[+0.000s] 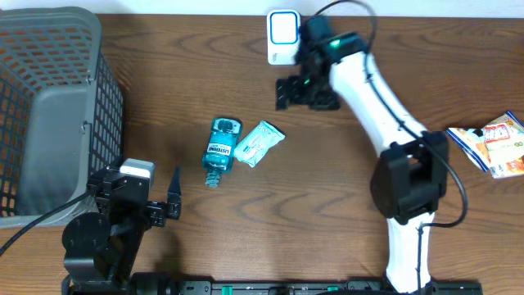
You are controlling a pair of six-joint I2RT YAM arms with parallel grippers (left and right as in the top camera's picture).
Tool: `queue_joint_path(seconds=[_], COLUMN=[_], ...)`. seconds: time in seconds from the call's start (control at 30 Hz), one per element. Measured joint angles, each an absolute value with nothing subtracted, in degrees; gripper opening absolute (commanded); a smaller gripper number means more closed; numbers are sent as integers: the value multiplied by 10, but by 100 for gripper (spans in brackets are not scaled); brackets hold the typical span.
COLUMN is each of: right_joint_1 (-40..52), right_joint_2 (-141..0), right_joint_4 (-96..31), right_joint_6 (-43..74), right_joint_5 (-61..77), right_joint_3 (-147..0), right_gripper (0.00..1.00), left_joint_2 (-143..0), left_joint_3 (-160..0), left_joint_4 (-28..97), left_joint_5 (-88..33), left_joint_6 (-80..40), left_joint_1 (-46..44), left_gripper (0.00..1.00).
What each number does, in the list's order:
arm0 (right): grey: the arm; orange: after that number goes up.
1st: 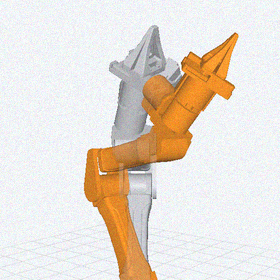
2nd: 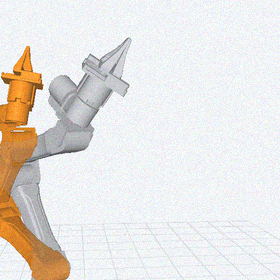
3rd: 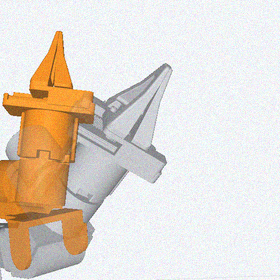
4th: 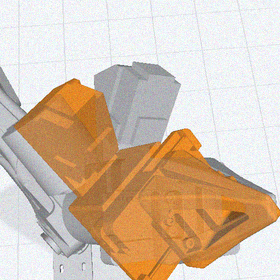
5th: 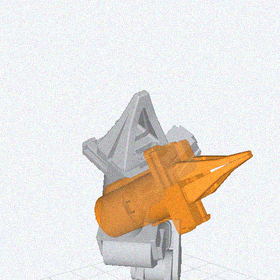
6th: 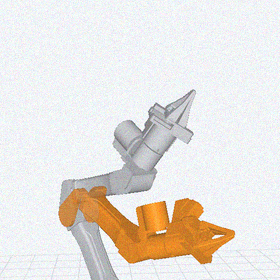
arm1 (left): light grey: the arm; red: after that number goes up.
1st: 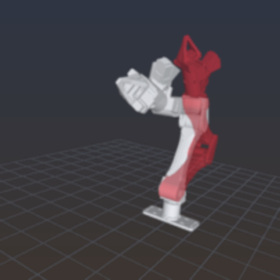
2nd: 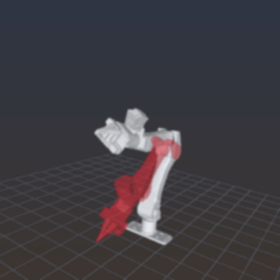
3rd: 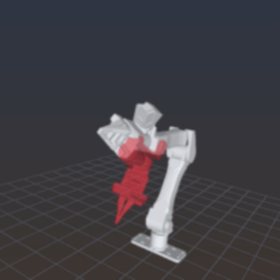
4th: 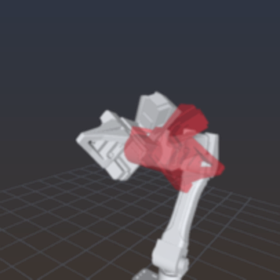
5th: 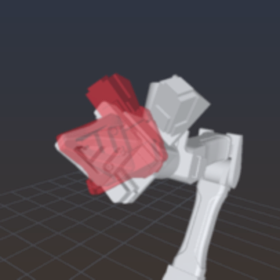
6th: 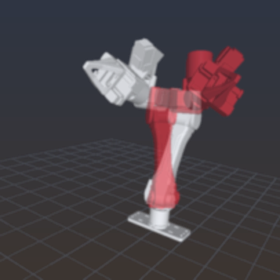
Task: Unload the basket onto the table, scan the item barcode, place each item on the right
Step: 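Move the right gripper to the green wipes pack and grasp it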
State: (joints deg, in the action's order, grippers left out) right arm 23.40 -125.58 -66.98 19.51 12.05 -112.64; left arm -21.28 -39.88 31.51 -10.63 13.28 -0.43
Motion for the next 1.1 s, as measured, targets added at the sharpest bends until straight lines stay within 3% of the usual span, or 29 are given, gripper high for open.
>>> queue_joint_path(seconds=[0.43, 0.6, 0.77, 0.9, 1.1], right_joint_1=[306, 309, 309, 309, 311], right_joint_2=[-1256, -1253, -1247, -1244, -1244], right_joint_4=[-487, -441, -431, -422, -395], right_joint_6=[240, 260, 265, 267, 281], right_joint_5=[136, 137, 137, 138, 161], right_joint_3=[-968, -930, -914, -906, -896], right_gripper=[99, 88, 86, 75, 49], left_joint_2=[-213, -213, -213, -213, -213], left_joint_3=[-399, -399, -399, -399, -399], left_joint_4=[315, 315, 315, 315, 315], left_joint_5=[-106, -106, -106, -106, -106], left_joint_6=[133, 133, 133, 133, 133], left_joint_1=[-4, -4, -4, -4, -4], left_gripper=[98, 98, 98, 98, 98])
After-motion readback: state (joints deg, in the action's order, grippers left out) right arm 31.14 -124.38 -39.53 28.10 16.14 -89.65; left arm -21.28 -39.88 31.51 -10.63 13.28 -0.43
